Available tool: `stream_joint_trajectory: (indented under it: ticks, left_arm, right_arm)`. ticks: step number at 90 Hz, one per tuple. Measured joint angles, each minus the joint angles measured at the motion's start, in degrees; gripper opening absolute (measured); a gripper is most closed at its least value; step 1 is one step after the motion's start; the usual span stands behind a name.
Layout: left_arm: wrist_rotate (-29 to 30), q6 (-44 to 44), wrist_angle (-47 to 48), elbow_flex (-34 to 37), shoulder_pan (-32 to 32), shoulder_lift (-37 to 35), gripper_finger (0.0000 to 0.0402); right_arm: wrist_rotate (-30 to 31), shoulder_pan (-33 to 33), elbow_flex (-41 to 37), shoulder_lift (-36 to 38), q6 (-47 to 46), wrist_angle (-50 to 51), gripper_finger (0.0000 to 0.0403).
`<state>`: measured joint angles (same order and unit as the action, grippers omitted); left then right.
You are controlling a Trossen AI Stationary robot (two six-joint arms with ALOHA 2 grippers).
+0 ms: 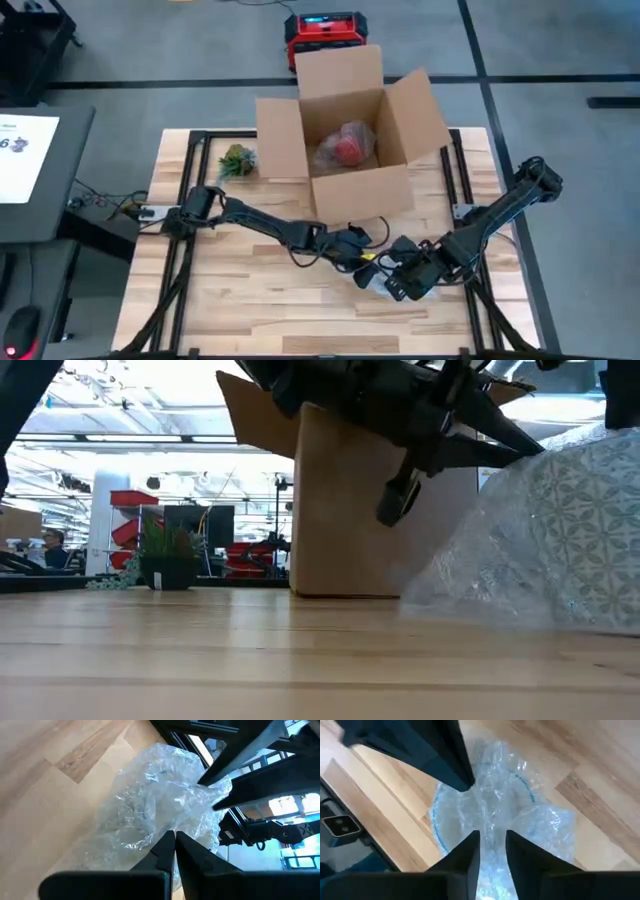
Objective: Wrap mug
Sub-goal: Wrap the white mug with bubble wrap
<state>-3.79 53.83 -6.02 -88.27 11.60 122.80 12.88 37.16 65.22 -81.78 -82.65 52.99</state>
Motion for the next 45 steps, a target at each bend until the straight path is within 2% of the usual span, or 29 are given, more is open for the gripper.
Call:
stream_joint_trajectory:
  ticks: [15, 26, 45]
  left_arm:
    - [0.0, 0.2, 0.0, 0.0, 0.0, 0.0, 0.0]
    - [-2.0, -2.0, -0.6, 0.1, -0.1, -0.2, 0.0]
    - [-3.8, -2.6, 2.3, 0.2, -0.3, -4.0, 0.0]
  right_arm:
    - [2.3, 1.4, 1.5, 0.1, 3.6, -3.1, 0.0048]
    - [4.5, 2.3, -2.1, -0.1, 5.1, -3.7, 0.0008]
    - [5.3, 2.5, -10.3, 0.0, 6.3, -11.9, 0.0003]
